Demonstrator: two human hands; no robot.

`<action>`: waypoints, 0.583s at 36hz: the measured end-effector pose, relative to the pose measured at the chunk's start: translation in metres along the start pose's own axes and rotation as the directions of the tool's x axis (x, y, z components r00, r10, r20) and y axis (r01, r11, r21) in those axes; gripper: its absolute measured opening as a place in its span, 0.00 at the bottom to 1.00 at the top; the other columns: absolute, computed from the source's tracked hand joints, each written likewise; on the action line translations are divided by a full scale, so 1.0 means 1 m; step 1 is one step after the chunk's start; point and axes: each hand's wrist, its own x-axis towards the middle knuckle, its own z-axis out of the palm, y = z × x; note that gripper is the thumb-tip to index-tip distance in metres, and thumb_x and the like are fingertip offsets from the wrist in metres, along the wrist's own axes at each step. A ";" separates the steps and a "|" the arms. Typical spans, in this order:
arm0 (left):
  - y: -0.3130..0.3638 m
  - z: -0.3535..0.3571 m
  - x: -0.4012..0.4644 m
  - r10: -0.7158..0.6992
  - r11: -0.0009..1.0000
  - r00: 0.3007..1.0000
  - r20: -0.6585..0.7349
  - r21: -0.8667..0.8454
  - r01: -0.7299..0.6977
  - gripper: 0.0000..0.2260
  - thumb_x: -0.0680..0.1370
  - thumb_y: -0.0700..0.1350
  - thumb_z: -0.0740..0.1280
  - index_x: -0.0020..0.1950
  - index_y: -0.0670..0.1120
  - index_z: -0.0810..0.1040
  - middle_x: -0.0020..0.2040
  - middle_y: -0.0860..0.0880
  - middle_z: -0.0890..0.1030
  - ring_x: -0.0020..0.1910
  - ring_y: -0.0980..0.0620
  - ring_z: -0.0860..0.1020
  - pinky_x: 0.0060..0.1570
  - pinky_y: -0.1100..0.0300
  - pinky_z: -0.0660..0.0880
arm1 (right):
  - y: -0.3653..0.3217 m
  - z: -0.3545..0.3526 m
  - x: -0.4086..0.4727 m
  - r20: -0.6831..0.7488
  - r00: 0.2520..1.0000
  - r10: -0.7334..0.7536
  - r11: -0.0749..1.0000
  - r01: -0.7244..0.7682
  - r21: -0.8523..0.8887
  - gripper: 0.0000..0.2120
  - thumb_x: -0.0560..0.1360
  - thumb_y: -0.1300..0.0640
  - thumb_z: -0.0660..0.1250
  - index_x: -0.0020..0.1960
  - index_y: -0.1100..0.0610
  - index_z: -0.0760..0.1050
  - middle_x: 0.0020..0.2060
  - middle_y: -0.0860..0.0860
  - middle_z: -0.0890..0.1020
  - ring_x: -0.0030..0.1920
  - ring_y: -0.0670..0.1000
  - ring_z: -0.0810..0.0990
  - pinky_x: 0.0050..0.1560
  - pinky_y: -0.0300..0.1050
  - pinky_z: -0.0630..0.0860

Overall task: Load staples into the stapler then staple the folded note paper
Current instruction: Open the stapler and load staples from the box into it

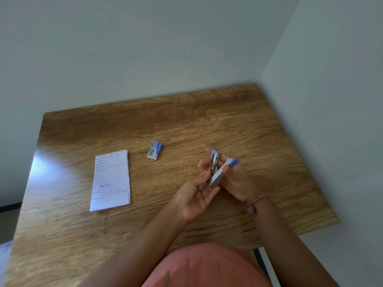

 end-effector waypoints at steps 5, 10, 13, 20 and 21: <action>0.003 -0.007 -0.007 -0.022 1.000 1.000 0.007 0.009 0.022 0.20 0.67 0.39 0.72 0.59 0.37 0.79 0.49 0.42 0.85 0.45 0.50 0.85 0.44 0.58 0.82 | 0.016 0.014 0.007 -0.096 0.994 -0.053 0.994 0.062 0.092 0.37 0.66 0.32 0.69 0.66 0.55 0.73 0.51 0.54 0.84 0.57 0.55 0.81 0.54 0.51 0.78; 0.008 -0.015 -0.013 -0.030 1.000 0.999 0.015 0.001 0.030 0.16 0.69 0.39 0.71 0.56 0.37 0.80 0.48 0.42 0.85 0.45 0.50 0.85 0.44 0.57 0.82 | 0.025 0.033 0.010 -0.125 0.990 -0.062 0.978 0.086 0.192 0.42 0.63 0.27 0.65 0.67 0.55 0.72 0.55 0.52 0.83 0.50 0.49 0.83 0.53 0.47 0.78; 0.008 -0.019 -0.016 -0.037 0.999 0.999 0.026 -0.001 0.037 0.12 0.70 0.39 0.71 0.52 0.37 0.82 0.47 0.41 0.86 0.44 0.49 0.86 0.44 0.57 0.82 | 0.026 0.041 0.011 -0.154 0.986 -0.064 0.962 0.103 0.255 0.40 0.65 0.28 0.64 0.67 0.56 0.72 0.54 0.50 0.83 0.46 0.46 0.82 0.52 0.45 0.79; 0.017 -0.029 -0.022 0.093 0.961 0.996 -0.019 0.265 -0.084 0.09 0.77 0.42 0.69 0.56 0.42 0.80 0.45 0.46 0.86 0.42 0.53 0.84 0.46 0.59 0.82 | 0.023 0.053 0.013 -0.139 0.989 0.047 0.868 0.029 0.496 0.26 0.74 0.39 0.62 0.61 0.60 0.72 0.40 0.51 0.82 0.41 0.50 0.82 0.52 0.47 0.77; 0.019 -0.029 -0.023 0.135 0.940 0.990 -0.033 0.321 -0.117 0.07 0.77 0.42 0.68 0.53 0.42 0.81 0.44 0.47 0.85 0.42 0.54 0.84 0.46 0.59 0.81 | 0.022 0.054 0.014 -0.148 0.988 0.049 0.875 0.029 0.484 0.25 0.75 0.40 0.61 0.60 0.60 0.72 0.39 0.52 0.82 0.42 0.51 0.82 0.51 0.47 0.78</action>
